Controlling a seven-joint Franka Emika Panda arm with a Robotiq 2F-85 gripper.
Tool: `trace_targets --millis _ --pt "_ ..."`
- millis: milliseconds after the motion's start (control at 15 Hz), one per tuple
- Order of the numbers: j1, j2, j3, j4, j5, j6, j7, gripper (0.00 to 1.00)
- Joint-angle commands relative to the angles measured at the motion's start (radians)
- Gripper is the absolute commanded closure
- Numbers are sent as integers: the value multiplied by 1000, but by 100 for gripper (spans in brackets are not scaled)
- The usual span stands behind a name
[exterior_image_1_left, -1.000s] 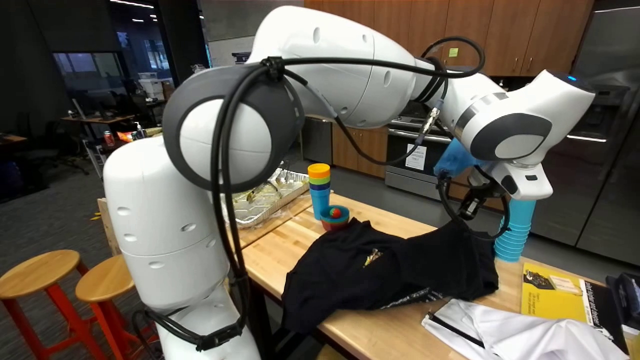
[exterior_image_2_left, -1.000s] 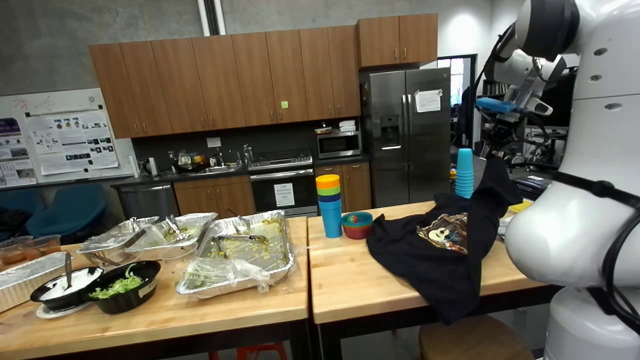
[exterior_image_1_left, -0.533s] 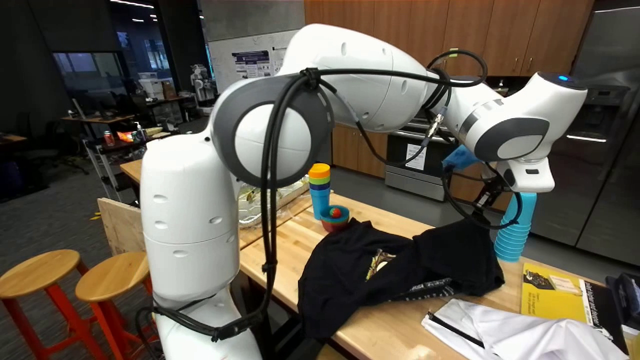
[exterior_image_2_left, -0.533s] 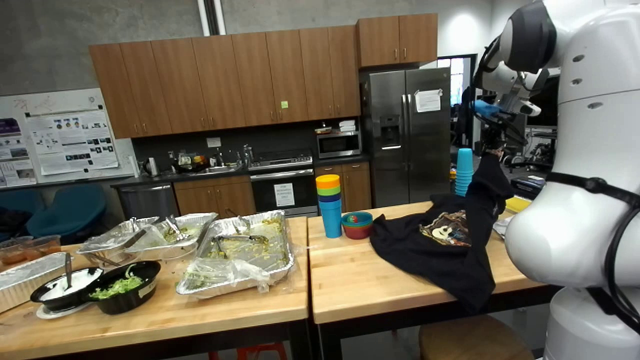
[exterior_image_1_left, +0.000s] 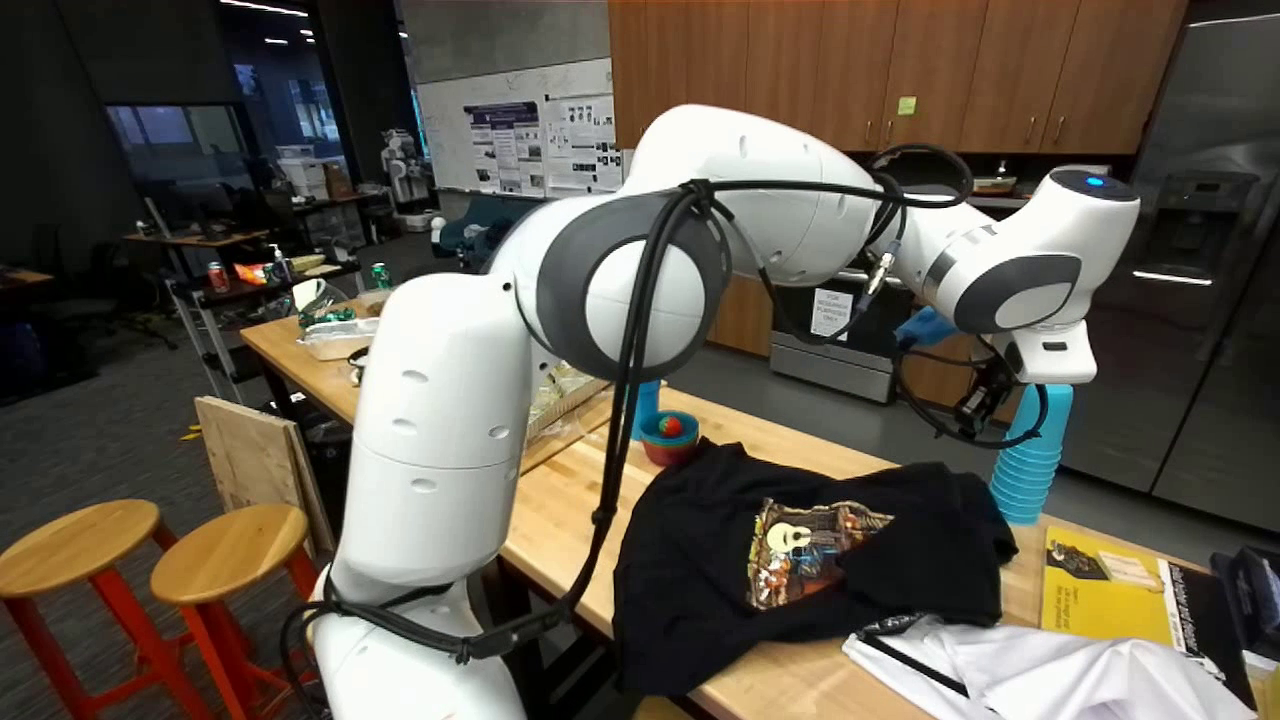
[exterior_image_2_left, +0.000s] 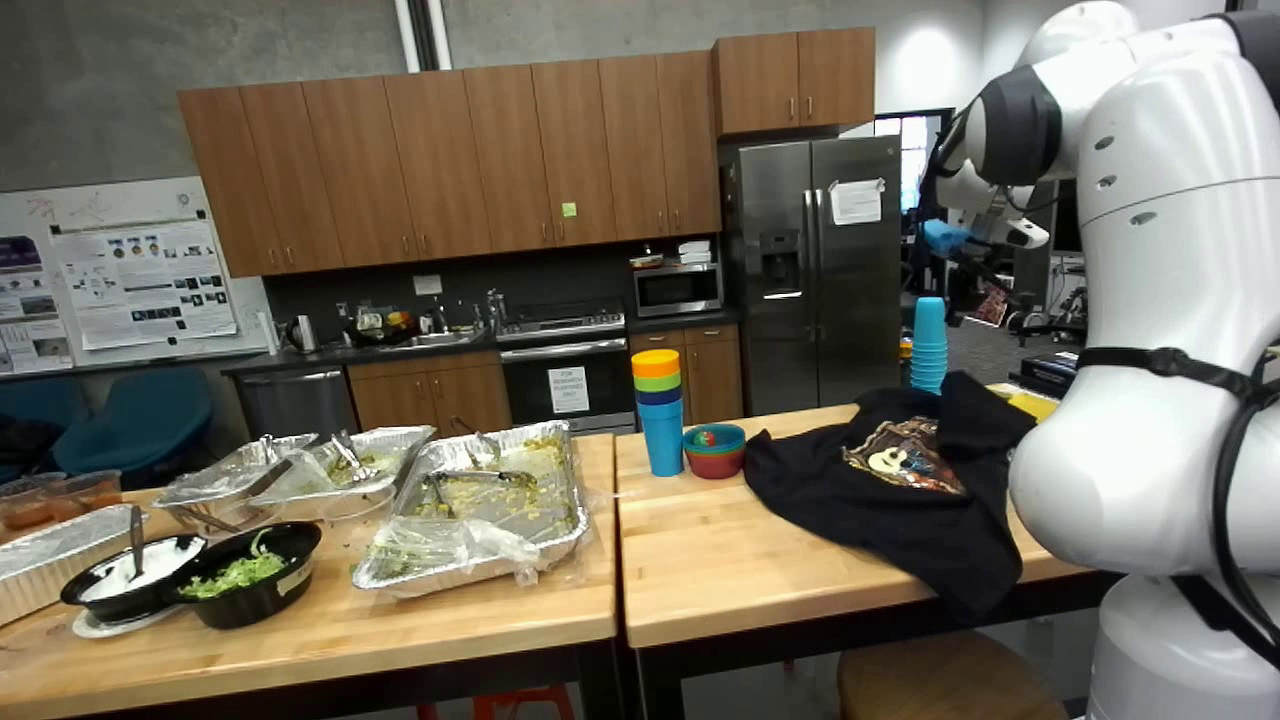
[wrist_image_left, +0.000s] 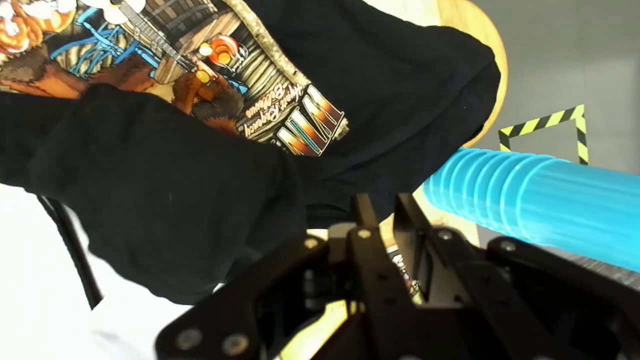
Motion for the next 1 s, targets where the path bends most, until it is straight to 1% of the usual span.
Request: trace_targets --millis 0,67,133,200,467,667,867,933 --pt "-8 22 13 39 -32 -31 -36 50" --pt "-14 1 17 19 -39 -43 -88 42" --pt "-25 -24 24 -4 -43 -72 -182 36" --pt "-27 -46 20 -27 -53 -87 -236 30" --pt "-48 -171 -18 -158 -138 -200 -491 0" --pt "-60 -266 -58 -286 -249 -222 -682 0" --pt "-69 -341 -85 -433 -367 -155 -849 0" --pt "-72 -360 -90 -485 -394 -114 -901 0"
